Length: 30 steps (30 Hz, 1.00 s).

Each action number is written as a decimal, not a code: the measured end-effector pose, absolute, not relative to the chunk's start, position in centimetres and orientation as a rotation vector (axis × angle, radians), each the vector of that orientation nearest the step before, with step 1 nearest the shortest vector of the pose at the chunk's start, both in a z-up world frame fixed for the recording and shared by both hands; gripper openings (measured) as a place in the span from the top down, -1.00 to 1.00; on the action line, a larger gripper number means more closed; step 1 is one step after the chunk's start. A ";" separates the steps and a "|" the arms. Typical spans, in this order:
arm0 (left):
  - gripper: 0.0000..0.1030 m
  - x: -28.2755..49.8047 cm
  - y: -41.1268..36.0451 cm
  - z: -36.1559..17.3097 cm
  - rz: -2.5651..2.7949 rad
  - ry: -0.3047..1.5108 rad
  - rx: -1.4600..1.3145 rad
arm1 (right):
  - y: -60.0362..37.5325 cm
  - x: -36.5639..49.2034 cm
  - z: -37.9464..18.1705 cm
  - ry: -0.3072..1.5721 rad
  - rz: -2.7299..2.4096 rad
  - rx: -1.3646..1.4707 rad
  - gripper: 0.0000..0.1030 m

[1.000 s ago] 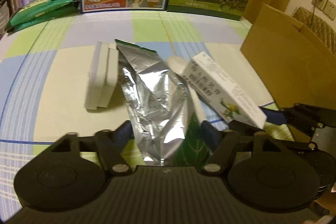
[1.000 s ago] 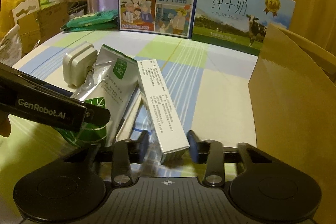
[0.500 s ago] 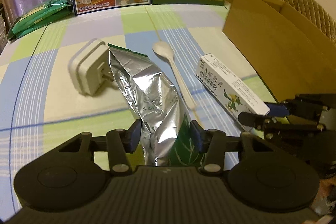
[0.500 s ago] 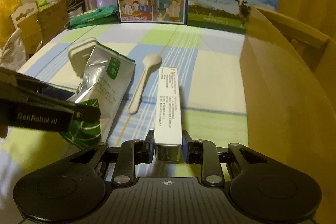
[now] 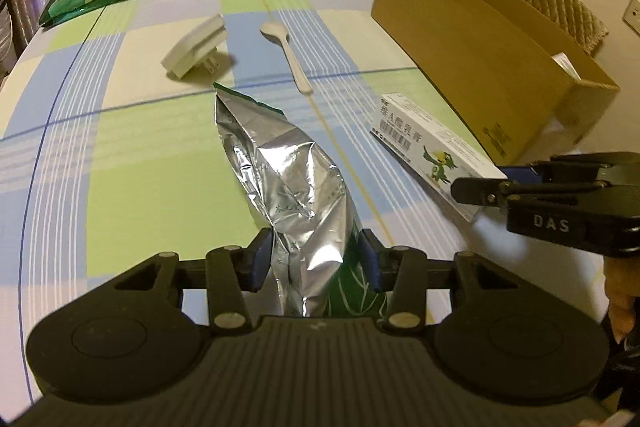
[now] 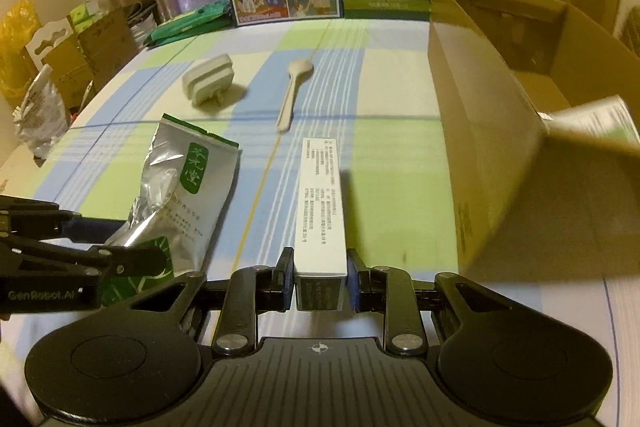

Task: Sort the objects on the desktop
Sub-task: 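Close the left tool on the silver foil bag while the right tool holds the white box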

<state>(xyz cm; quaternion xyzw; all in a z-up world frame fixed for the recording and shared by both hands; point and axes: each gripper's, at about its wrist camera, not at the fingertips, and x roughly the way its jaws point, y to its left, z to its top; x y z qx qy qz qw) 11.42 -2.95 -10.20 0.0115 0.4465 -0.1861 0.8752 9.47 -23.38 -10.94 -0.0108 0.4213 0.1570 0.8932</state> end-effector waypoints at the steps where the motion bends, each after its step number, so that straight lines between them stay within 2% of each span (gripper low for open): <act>1: 0.21 11.1 -2.9 -10.2 -0.392 0.931 0.028 | -23.5 8.9 -10.8 0.876 0.326 -0.019 0.56; 11: 0.01 11.1 -1.9 -10.1 -0.361 0.933 -0.023 | -25.3 6.9 -10.4 0.880 0.280 0.035 0.52; 19: -0.47 12.7 -1.7 -10.5 -0.313 0.943 -0.094 | -26.4 7.2 -11.2 0.850 0.262 0.025 0.21; 22: -0.47 13.7 -2.3 -10.9 -0.308 0.957 -0.081 | -26.6 7.4 -11.6 0.850 0.264 0.023 0.06; 26: -0.46 14.8 -3.1 -11.5 -0.301 0.982 -0.048 | -26.6 7.5 -12.2 0.849 0.286 0.003 0.05; 30: -0.34 15.5 -3.9 -12.3 -0.302 0.995 0.018 | -26.3 7.6 -12.6 0.845 0.313 -0.023 0.05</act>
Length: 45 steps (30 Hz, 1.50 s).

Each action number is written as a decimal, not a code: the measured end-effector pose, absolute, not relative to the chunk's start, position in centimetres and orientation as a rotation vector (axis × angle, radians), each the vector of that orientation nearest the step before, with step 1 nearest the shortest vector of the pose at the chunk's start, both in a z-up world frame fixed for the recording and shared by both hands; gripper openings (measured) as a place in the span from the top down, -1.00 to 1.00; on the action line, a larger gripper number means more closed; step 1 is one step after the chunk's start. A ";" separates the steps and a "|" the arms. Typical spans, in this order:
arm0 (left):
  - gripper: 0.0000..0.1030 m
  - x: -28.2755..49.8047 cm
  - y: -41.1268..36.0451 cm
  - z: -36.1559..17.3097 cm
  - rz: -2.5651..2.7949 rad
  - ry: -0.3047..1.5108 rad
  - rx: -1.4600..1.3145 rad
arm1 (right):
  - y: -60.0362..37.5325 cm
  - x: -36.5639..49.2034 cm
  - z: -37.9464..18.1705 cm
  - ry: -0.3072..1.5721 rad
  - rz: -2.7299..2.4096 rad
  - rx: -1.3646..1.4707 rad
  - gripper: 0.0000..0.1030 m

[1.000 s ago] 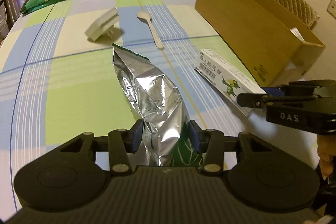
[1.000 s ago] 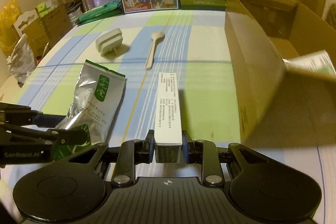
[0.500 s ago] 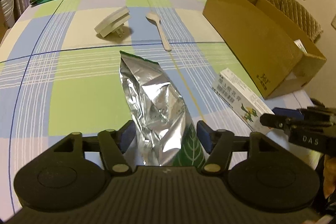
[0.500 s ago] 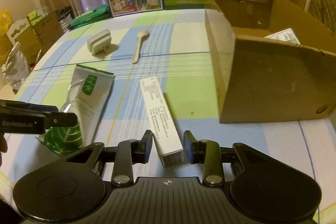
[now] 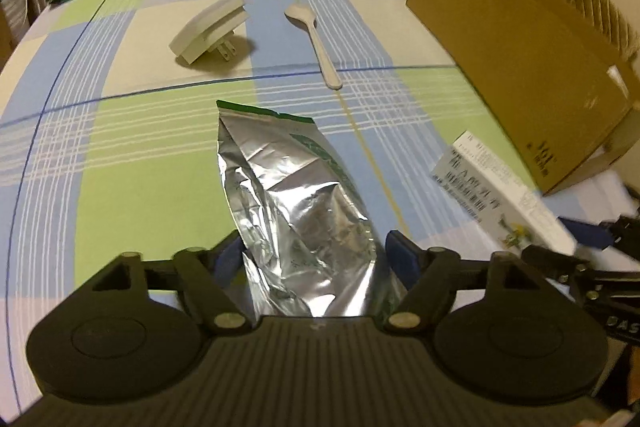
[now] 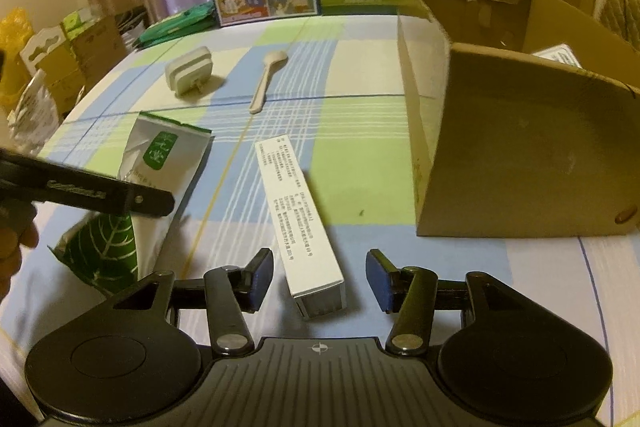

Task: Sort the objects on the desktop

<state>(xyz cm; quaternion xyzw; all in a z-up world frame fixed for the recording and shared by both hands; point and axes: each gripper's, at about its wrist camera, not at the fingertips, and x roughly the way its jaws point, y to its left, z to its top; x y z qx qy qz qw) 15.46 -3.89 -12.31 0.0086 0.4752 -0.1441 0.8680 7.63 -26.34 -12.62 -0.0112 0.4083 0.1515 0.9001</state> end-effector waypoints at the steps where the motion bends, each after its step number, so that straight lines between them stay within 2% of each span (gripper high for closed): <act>1: -0.29 15.6 -4.0 -12.5 -0.305 0.994 0.031 | -26.3 7.7 -12.7 0.846 0.320 -0.026 0.05; 3: -0.13 15.6 -4.3 -12.4 -0.324 0.991 0.047 | -26.1 7.9 -12.8 0.855 0.330 -0.021 0.06; 6: -0.01 15.2 -4.4 -12.1 -0.349 0.998 0.054 | -26.4 8.1 -12.5 0.875 0.340 0.031 0.44; 7: 0.02 14.9 -4.3 -11.9 -0.359 1.000 0.052 | -26.7 8.2 -12.4 0.889 0.345 0.072 0.50; 11: 0.06 13.1 -4.4 -11.4 -0.394 0.996 0.065 | -28.6 8.4 -12.2 0.940 0.334 0.256 0.55; 15: 0.06 12.8 -4.6 -11.4 -0.397 0.996 0.073 | -29.3 7.8 -11.8 0.924 0.294 0.217 0.54; 17: 0.05 12.9 -4.6 -11.5 -0.394 0.995 0.071 | -29.3 7.4 -11.6 0.904 0.272 0.154 0.49; 18: 0.04 12.9 -4.6 -11.5 -0.391 0.995 0.069 | -29.1 7.3 -11.6 0.894 0.261 0.115 0.35; 19: 0.03 13.0 -4.6 -11.6 -0.390 0.996 0.068 | -29.0 7.1 -11.6 0.883 0.249 0.075 0.11; 21: 0.01 13.1 -4.6 -11.6 -0.388 0.998 0.062 | -28.9 6.9 -11.6 0.859 0.231 0.017 -0.13; 31: -0.22 14.0 -4.5 -12.0 -0.366 1.013 0.045 | -26.9 7.2 -12.5 0.831 0.317 -0.082 -0.15; 44: -0.28 15.8 -6.1 -12.5 -0.439 1.115 0.206 | -25.5 8.5 -13.3 0.867 0.383 -0.138 -0.15; 45: -0.33 16.0 -6.3 -12.5 -0.459 1.135 0.231 | -25.5 8.6 -13.3 0.870 0.389 -0.142 -0.15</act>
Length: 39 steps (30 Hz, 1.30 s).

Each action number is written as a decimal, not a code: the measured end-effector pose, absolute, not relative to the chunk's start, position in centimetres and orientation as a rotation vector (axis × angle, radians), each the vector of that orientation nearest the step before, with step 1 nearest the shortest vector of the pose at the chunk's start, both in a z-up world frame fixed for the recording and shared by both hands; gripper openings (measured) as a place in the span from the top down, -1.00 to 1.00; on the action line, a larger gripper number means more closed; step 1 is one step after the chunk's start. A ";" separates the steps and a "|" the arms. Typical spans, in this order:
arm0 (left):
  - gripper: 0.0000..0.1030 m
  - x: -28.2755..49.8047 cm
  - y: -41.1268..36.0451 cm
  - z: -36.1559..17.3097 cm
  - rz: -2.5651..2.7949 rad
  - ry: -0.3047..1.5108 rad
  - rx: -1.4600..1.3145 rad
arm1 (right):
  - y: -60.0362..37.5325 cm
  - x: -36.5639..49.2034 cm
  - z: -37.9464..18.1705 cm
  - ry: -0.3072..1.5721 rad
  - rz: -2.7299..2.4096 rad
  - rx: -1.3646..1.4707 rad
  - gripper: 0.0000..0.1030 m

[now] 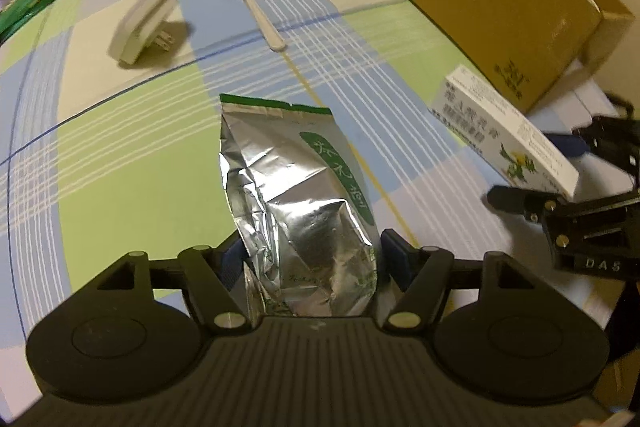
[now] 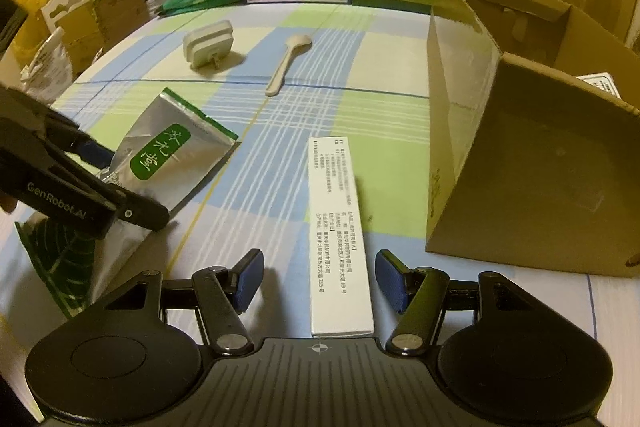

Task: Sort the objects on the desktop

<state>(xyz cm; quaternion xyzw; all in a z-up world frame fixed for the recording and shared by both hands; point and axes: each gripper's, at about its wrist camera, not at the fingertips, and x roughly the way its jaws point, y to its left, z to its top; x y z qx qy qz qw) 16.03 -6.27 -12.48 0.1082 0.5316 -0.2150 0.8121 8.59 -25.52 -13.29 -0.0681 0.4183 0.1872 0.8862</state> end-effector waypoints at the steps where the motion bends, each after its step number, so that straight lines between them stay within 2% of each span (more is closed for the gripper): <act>1: -0.41 16.2 -6.5 -12.5 -0.475 1.150 0.258 | -25.5 8.7 -13.3 0.874 0.395 -0.148 -0.15; 8: -0.46 17.0 -7.6 -12.7 -0.511 1.226 0.373 | -25.0 9.5 -13.8 0.911 0.432 -0.185 -0.15; 19: -0.11 16.9 -7.9 -12.3 -0.481 1.234 0.352 | -24.4 11.7 -13.4 0.990 0.450 -0.211 -0.08; 31: -0.33 17.5 -7.9 -12.7 -0.457 1.241 0.351 | -24.4 11.9 -13.1 1.008 0.445 -0.216 0.10; 35: -0.34 17.4 -7.9 -12.7 -0.449 1.240 0.347 | -24.3 11.7 -13.1 1.003 0.446 -0.224 0.13; 39: -0.26 17.3 -7.9 -12.7 -0.446 1.233 0.339 | -24.2 11.8 -13.1 1.003 0.446 -0.227 0.23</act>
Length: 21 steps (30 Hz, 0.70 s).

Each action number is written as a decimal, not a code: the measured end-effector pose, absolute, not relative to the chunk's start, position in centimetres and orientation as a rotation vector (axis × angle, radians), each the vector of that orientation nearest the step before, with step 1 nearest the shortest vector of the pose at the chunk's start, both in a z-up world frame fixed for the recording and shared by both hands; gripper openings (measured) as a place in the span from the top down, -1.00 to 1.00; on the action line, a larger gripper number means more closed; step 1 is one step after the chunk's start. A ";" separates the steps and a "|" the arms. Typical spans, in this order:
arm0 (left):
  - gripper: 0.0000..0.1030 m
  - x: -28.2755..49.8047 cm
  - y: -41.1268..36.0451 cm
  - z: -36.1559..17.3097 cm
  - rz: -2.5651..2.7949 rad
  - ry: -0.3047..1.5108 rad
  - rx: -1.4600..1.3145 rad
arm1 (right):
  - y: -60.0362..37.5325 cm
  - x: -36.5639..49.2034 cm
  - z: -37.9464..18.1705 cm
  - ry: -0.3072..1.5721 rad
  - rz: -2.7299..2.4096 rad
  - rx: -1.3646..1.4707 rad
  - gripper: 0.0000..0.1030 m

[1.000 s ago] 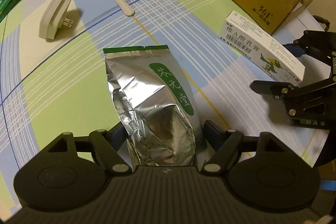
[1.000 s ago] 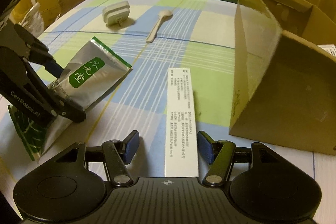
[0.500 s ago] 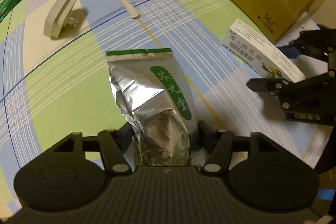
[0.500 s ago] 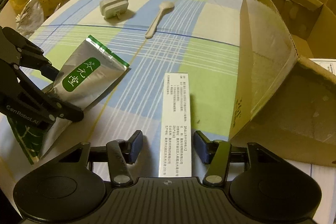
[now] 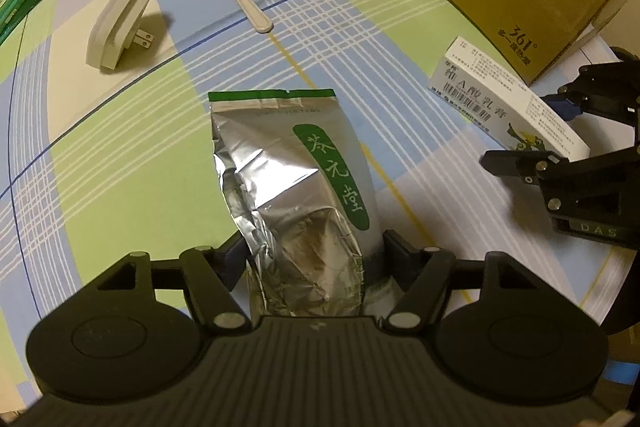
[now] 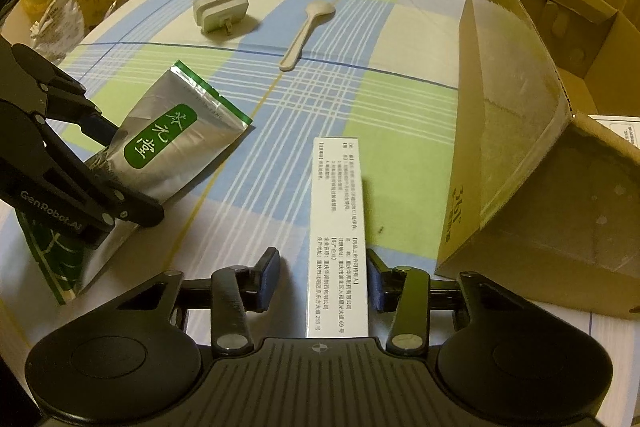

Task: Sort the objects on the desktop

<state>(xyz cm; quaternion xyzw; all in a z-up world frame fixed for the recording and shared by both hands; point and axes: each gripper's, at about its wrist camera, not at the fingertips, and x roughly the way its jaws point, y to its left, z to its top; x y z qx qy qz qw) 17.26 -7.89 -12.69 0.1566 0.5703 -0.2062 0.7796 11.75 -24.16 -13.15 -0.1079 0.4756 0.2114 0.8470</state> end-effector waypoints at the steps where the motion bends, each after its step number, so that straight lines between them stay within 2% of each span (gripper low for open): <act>1: -0.20 17.2 -7.9 -12.6 -0.446 1.231 0.336 | -24.1 11.7 -13.1 1.001 0.445 -0.228 0.29; 6: -0.04 17.0 -8.1 -12.5 -0.449 1.220 0.344 | -23.9 11.5 -13.1 0.999 0.446 -0.232 0.55; 13: 0.11 16.6 -7.9 -12.0 -0.444 1.212 0.337 | -23.6 10.9 -12.6 0.986 0.448 -0.219 0.55; 21: 0.13 15.7 -6.7 -10.7 -0.418 1.204 0.306 | -23.5 10.0 -10.9 0.957 0.457 -0.205 0.55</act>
